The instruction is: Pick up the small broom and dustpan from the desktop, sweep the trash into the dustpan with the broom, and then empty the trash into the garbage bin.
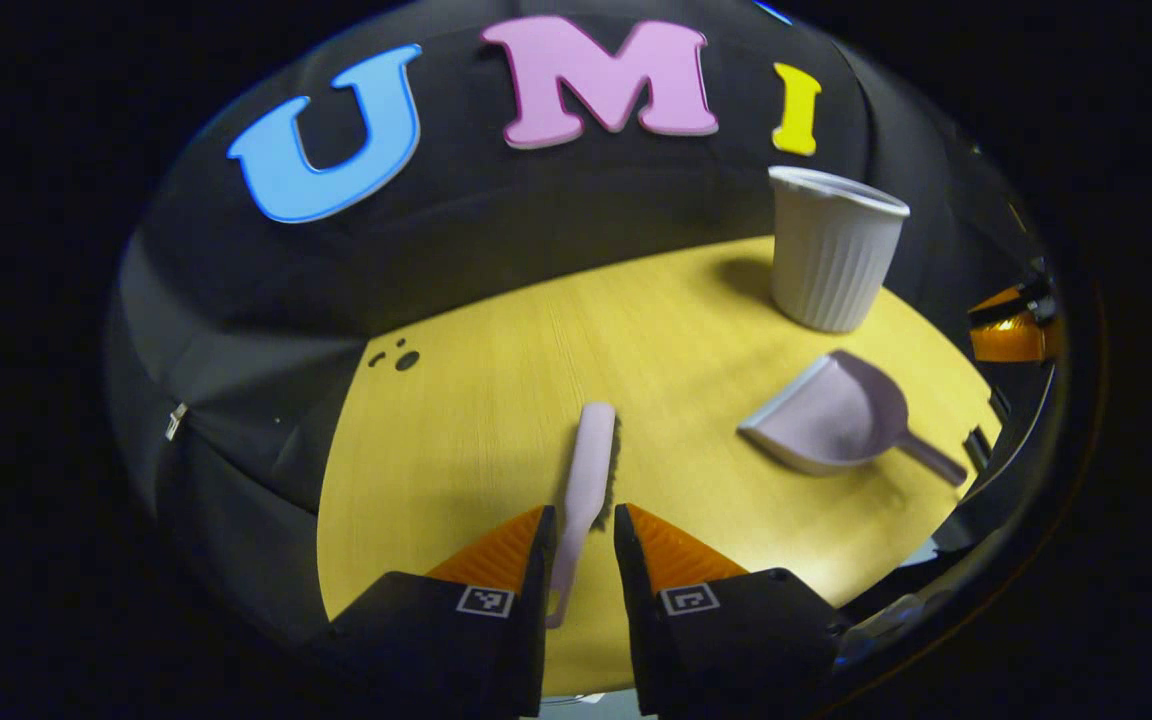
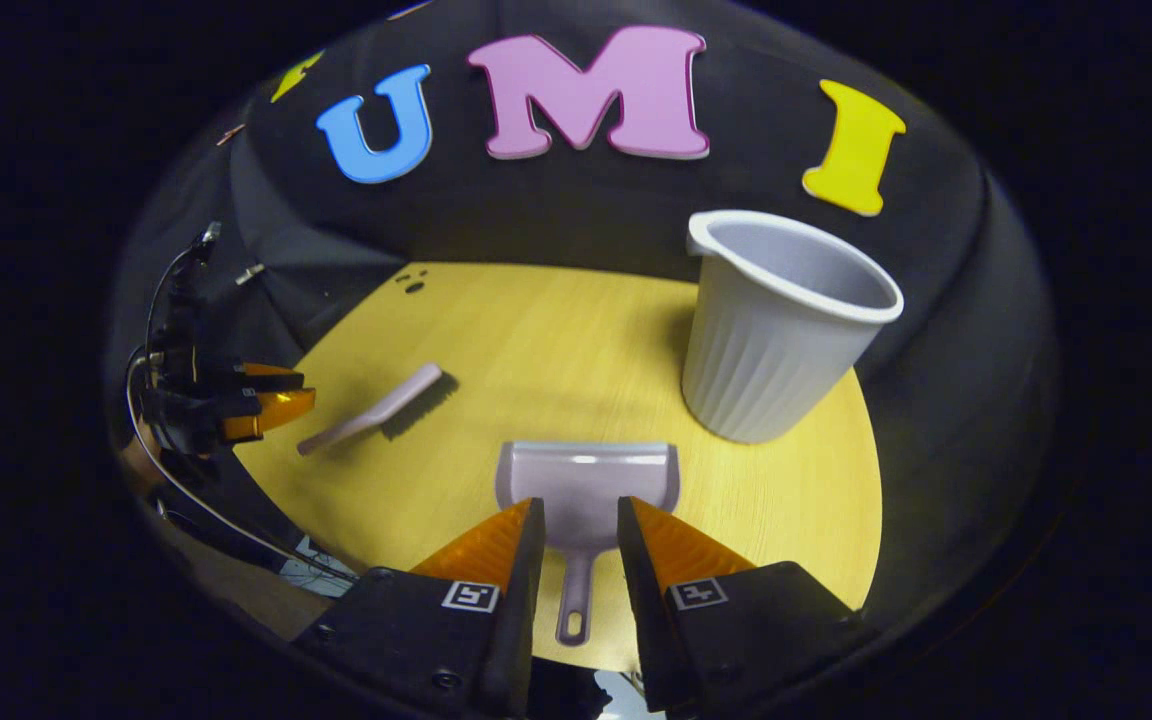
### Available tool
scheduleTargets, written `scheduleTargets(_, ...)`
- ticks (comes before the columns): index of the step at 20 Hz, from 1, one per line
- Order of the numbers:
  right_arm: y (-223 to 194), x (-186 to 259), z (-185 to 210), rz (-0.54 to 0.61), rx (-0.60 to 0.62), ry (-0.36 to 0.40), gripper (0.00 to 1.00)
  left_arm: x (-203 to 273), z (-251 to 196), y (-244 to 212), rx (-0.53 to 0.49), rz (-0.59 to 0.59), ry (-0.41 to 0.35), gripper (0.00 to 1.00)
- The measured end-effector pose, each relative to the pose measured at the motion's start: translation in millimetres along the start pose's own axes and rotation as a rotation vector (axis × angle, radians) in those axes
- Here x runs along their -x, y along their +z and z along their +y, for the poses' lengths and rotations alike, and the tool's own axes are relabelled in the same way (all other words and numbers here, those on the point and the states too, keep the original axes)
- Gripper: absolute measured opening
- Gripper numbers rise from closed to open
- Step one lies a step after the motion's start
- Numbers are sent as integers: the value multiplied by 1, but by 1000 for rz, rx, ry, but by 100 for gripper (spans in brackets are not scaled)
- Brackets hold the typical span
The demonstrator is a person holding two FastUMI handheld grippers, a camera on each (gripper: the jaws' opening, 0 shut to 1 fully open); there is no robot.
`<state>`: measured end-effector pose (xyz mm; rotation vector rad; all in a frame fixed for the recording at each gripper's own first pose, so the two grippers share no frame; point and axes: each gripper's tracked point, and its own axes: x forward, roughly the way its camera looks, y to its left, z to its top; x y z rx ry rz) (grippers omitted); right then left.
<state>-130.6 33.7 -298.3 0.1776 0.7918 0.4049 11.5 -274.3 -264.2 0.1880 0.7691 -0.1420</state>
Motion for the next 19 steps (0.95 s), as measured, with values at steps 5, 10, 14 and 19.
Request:
scheduleTargets(5, 55, 31, 2, -268, 77, 93, 47, 50, -38, 61, 105, -239, 33, 33)
scheduleTargets(10, 66, 40, -5, -329, 147, 149, 48, 82, -63, 89, 103, -316, 138, 33)
scheduleTargets(14, 56, 42, 1, -324, 221, 250, 48, 96, -84, 85, 145, -324, 220, 33)
scheduleTargets(19, 56, 40, 7, -341, 262, 309, 48, 111, -104, 73, 148, -309, 263, 34)
